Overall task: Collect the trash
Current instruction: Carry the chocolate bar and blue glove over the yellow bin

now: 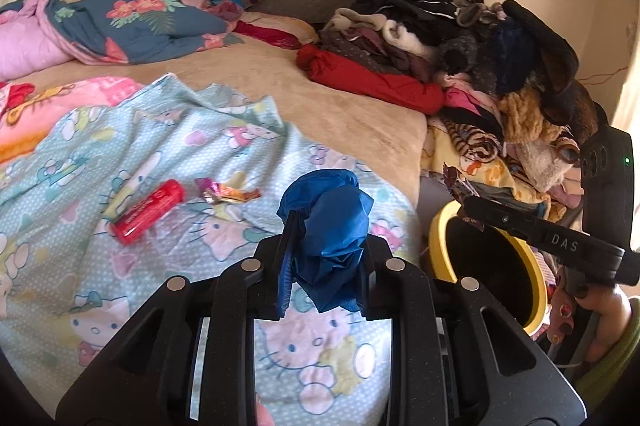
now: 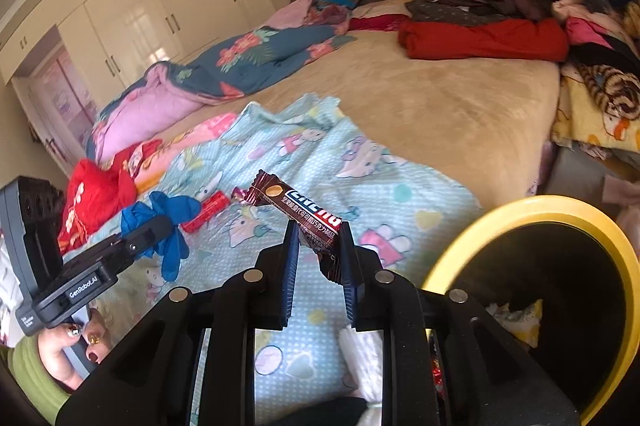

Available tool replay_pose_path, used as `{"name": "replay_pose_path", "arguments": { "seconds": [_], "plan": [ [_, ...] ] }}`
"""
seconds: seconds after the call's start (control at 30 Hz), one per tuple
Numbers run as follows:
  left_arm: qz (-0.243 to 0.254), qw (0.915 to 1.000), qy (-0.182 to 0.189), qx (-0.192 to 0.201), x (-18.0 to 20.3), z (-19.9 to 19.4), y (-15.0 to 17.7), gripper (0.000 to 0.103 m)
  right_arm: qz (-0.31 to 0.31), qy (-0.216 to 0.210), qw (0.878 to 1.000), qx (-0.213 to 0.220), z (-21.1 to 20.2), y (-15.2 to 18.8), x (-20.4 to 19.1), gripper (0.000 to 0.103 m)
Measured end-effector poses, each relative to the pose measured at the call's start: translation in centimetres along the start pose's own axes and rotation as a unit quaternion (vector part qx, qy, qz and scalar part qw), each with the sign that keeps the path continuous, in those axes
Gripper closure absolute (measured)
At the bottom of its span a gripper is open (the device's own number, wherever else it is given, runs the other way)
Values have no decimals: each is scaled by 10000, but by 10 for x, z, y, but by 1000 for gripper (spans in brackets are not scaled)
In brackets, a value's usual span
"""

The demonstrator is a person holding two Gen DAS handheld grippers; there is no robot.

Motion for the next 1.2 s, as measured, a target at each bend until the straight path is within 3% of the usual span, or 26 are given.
{"name": "replay_pose_path", "arguments": {
  "seconds": [0.6,1.2],
  "plan": [
    [311,9988,374,23,52,1,-3,85,464,209,9978,435,-55,-3,47,84],
    [675,9950,728,-58,106,12,-1,85,1013,476,9913,690,-83,-1,95,84]
  ]
}}
Point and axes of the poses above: each gripper's, at about its wrist camera, not at the fingertips, and z roughly the way its jaws point, x to its right, y to its underside, the point moved 2 cm from there along z, roughly the way its jaws point, and after that the axes turned 6 degrees about z, right-handed, at the moved point
